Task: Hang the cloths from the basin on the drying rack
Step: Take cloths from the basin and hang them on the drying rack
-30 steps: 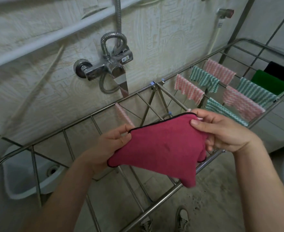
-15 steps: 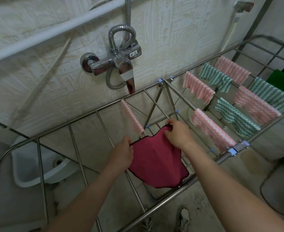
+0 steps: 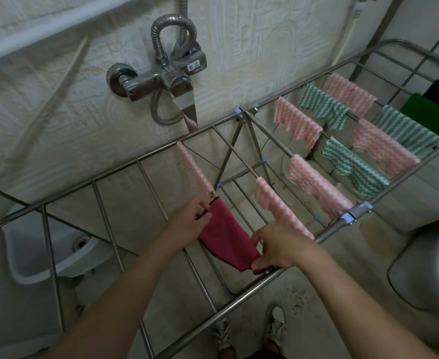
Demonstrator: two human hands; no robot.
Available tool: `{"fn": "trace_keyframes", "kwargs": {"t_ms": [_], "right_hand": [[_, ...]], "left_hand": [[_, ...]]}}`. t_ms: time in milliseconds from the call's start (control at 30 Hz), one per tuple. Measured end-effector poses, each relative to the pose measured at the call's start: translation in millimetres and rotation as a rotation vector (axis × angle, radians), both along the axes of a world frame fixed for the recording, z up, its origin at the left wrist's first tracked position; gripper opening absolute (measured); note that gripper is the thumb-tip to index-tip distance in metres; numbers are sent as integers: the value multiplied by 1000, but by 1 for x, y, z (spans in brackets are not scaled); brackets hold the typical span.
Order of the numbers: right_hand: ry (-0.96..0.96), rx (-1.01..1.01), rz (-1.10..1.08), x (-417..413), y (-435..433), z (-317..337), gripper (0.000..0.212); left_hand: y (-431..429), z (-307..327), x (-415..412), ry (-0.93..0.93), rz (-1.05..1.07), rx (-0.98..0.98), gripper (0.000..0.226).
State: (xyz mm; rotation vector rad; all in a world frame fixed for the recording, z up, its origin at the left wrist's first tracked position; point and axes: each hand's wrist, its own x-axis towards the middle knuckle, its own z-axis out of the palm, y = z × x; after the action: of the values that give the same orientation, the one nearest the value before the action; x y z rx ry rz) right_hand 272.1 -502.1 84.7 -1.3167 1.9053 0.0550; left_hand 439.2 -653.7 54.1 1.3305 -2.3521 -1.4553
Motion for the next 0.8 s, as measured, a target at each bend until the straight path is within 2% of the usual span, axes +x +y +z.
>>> {"fn": "trace_keyframes", "kwargs": {"t_ms": [200,300,433,600,800], "right_hand": [[-68,-4,-38,-2,13,-2,52],[-95,-21,-65,-7,17,-2,45],[-13,-81,-71,-10,23,2,34],[60,-148,-74,-9,33,2,40],[-31,-194,-107,-8,41,-5,14]], "left_hand": [[5,1,-16,13,135,-1,23],[5,1,-22,42,177,-77,23],[5,-5,-23,89,241,-121,12],[10,-10,-20,82,279,-167,10],[5,-9,-25,-54,269,-283,16]]}}
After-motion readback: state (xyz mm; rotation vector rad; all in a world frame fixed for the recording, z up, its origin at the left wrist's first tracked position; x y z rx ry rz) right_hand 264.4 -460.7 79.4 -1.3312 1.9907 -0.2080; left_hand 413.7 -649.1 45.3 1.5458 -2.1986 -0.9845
